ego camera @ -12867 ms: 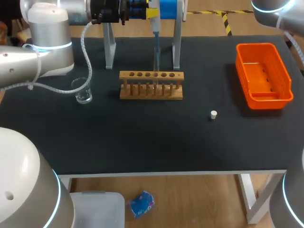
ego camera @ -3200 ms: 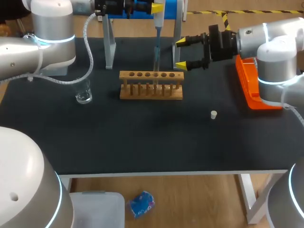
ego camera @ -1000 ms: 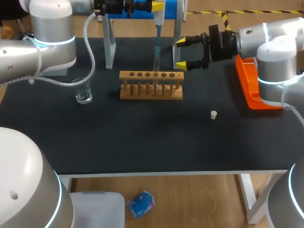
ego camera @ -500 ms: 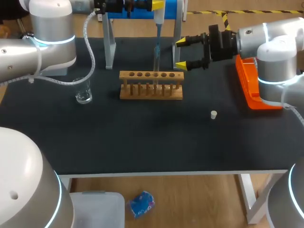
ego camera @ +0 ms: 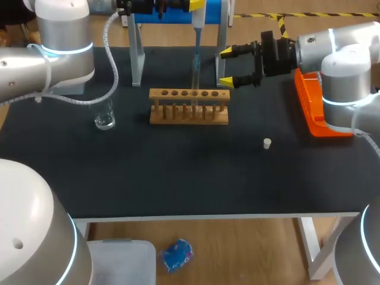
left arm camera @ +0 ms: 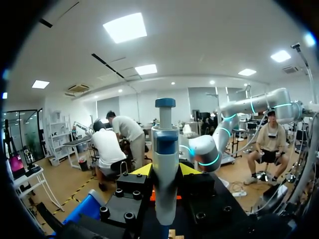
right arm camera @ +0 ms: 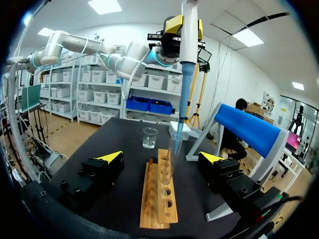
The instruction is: Invert the test tube, pick up the pipette, mount the tip to pipette, aspirate from beaker and dispense into the tube, eject the tip, return the pipette, and cap with the stopper.
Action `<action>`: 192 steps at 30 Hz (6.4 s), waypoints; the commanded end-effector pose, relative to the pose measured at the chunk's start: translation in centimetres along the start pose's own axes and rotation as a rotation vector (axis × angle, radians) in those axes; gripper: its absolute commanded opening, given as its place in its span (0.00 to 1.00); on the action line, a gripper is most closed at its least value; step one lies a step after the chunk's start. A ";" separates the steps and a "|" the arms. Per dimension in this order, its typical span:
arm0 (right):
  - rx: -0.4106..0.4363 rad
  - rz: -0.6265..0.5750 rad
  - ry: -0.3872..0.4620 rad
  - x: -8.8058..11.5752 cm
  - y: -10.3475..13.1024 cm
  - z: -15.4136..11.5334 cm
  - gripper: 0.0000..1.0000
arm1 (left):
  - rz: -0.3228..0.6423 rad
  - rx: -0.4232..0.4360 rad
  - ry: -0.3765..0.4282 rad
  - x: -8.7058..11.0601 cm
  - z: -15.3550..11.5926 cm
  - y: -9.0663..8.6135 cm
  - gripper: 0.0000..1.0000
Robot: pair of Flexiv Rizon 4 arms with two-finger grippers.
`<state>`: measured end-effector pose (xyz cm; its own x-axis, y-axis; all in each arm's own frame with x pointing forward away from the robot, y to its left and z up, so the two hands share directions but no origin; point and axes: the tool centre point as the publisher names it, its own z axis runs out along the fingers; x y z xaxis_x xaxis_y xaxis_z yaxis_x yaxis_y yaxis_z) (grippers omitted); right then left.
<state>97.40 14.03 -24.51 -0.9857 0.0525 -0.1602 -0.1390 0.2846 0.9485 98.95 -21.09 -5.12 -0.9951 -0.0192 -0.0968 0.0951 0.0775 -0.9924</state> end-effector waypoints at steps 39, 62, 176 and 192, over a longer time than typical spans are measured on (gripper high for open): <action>-0.001 -0.001 -0.001 0.0 -0.1 0.0 1.00 | 0.016 -0.020 -0.012 0.5 -0.2 -1.8 0.00; -0.001 -0.001 -0.001 0.0 -0.1 0.0 1.00 | 0.041 -0.033 -0.022 0.6 -0.4 -3.5 0.00; -0.001 -0.001 -0.001 0.0 -0.1 0.0 1.00 | -0.043 -0.001 -0.055 16.8 2.1 7.1 0.00; -0.148 0.052 -0.005 4.0 2.7 -8.3 1.00 | -0.043 -0.001 -0.055 16.8 2.1 7.1 0.00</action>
<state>95.43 10.71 -21.05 -0.9916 0.0481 -0.1202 -0.1110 0.1628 0.9804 83.01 -22.89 -13.90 -0.9956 -0.0743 -0.0569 0.0510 0.0783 -0.9956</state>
